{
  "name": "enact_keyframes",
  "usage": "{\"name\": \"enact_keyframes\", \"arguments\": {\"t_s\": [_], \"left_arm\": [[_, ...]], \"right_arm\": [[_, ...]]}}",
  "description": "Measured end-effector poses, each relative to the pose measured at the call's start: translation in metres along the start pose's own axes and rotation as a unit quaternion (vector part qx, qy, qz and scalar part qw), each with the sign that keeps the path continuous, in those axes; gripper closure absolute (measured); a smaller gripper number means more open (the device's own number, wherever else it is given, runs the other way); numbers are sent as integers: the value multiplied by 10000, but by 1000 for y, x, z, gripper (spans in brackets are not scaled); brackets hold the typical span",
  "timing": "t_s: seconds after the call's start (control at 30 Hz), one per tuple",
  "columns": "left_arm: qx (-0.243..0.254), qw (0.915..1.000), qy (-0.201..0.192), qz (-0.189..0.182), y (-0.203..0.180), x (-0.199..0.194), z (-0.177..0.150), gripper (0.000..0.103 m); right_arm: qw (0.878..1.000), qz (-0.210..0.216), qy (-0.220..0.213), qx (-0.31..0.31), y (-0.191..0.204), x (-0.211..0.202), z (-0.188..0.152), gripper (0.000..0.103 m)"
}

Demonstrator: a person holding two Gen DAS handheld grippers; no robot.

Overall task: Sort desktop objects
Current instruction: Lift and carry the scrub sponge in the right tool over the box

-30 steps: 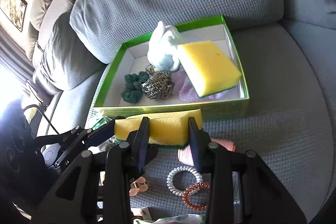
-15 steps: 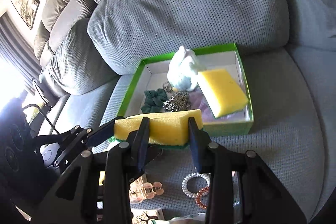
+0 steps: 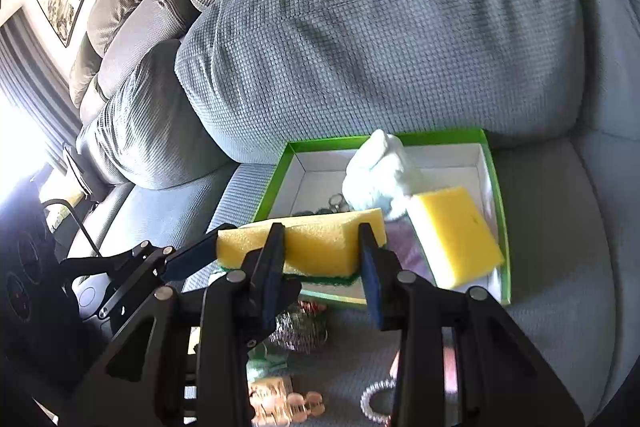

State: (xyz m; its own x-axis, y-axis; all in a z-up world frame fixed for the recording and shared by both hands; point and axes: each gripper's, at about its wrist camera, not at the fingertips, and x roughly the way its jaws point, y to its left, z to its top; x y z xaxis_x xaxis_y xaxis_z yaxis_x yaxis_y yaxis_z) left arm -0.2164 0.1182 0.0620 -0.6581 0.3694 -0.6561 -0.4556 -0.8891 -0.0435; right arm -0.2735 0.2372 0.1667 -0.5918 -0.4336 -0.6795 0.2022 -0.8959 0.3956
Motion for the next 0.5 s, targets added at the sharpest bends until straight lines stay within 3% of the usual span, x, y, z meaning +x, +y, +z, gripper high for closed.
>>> {"name": "enact_keyframes", "arguments": {"t_s": [0.23,0.5], "left_arm": [[-180,9997,94,139,29,25,7,48],[-371,9983,406,191,46,62,-3,48]], "right_arm": [[9999,18,46,-136,6,33,20,68],[9991,-200,249,-272,4,73,19,67]]}}
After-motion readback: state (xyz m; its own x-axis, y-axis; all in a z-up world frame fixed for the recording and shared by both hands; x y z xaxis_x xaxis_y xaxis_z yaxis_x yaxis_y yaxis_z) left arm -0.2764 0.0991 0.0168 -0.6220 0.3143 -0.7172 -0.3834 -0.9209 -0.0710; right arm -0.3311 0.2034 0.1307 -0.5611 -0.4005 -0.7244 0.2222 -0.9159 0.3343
